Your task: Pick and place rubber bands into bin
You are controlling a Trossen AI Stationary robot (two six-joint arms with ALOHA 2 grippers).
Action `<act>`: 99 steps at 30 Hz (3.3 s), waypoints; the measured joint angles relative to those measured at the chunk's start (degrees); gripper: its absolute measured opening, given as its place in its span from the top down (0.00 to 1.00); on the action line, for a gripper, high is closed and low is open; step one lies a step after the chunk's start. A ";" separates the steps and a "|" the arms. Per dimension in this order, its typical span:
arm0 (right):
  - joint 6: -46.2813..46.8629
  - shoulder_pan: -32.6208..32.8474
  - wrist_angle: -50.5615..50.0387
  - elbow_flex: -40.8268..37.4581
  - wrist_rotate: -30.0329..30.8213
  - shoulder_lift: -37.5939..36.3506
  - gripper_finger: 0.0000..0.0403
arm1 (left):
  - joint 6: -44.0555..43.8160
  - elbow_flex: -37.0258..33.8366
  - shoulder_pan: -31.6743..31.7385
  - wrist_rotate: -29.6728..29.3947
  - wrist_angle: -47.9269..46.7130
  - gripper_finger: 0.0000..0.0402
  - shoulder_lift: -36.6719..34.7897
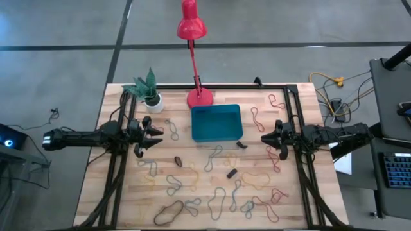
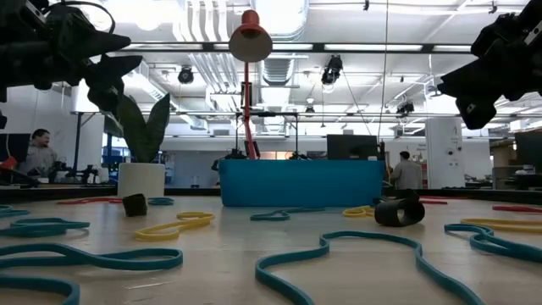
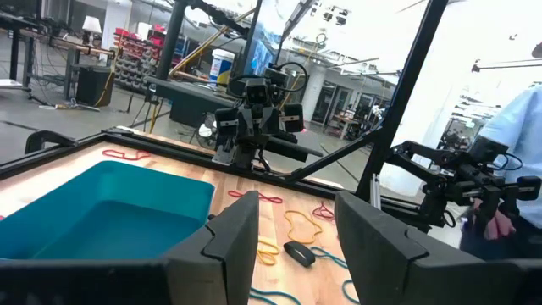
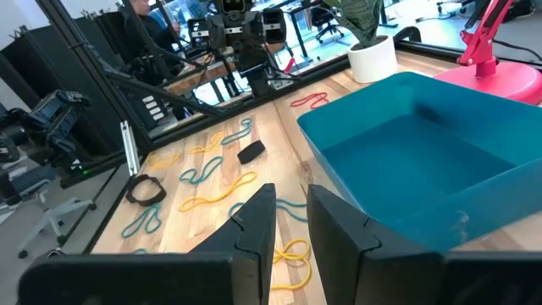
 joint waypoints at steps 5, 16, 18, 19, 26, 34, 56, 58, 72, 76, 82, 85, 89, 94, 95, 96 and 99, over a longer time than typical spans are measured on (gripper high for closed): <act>0.00 -0.02 0.00 0.02 -0.02 0.02 0.85 | 0.00 0.00 -0.01 -0.01 0.01 0.65 -0.01; 2.34 -0.01 1.94 0.02 -0.04 0.02 0.85 | 0.00 0.00 -0.02 -0.02 0.01 0.65 0.00; 10.58 -0.01 4.82 0.01 -1.33 0.01 0.85 | 0.00 0.00 -0.01 -0.01 0.01 0.65 -0.02; 17.59 -0.02 6.83 0.01 -3.16 0.00 0.85 | 0.01 0.00 -0.01 0.00 0.01 0.65 0.00; 18.77 0.01 34.21 -1.42 2.26 6.27 0.85 | 0.01 0.00 0.00 -0.04 0.01 0.65 0.09; 25.04 -0.04 35.92 3.75 21.73 17.93 0.85 | 0.00 0.00 0.00 -0.02 0.02 0.65 0.15; 23.44 -3.17 -7.82 38.48 32.80 48.24 0.85 | -17.65 -0.02 -0.02 -0.50 27.01 0.65 0.13; 29.42 -5.95 -21.51 43.19 29.33 51.19 0.83 | -17.64 -0.02 0.00 -0.96 29.46 0.65 0.17; 19.08 -36.76 -54.98 56.94 -1.07 70.31 0.50 | -18.02 -0.02 0.00 -1.99 31.59 0.65 0.20; 14.05 -46.73 -55.17 56.26 -4.62 74.75 0.50 | -19.88 -0.02 -0.02 -7.40 31.43 0.65 0.58; 10.89 -55.39 -53.64 57.36 -3.31 82.53 0.52 | -21.51 0.03 0.00 -17.56 28.24 0.65 2.78; 7.71 -58.34 -52.04 59.20 -2.97 87.38 0.52 | -20.96 0.11 0.00 -19.54 26.35 0.65 4.65; 0.09 -62.75 -49.66 63.31 -4.43 95.12 0.52 | -18.41 0.30 0.00 -23.61 26.60 0.65 7.63; -0.70 -68.32 -51.53 67.09 -5.81 101.94 0.55 | -18.01 1.11 0.00 -32.95 27.29 0.65 10.71; -0.78 -69.23 -51.55 67.19 -7.08 102.68 0.55 | -18.01 1.33 0.00 -33.13 27.12 0.65 11.16; -1.01 -70.00 -51.36 67.21 -8.35 103.25 0.56 | -18.03 1.53 0.00 -33.08 27.10 0.65 11.58; -2.80 -71.86 -50.97 67.02 -10.43 104.61 0.58 | -18.10 1.77 0.00 -33.04 27.29 0.65 12.60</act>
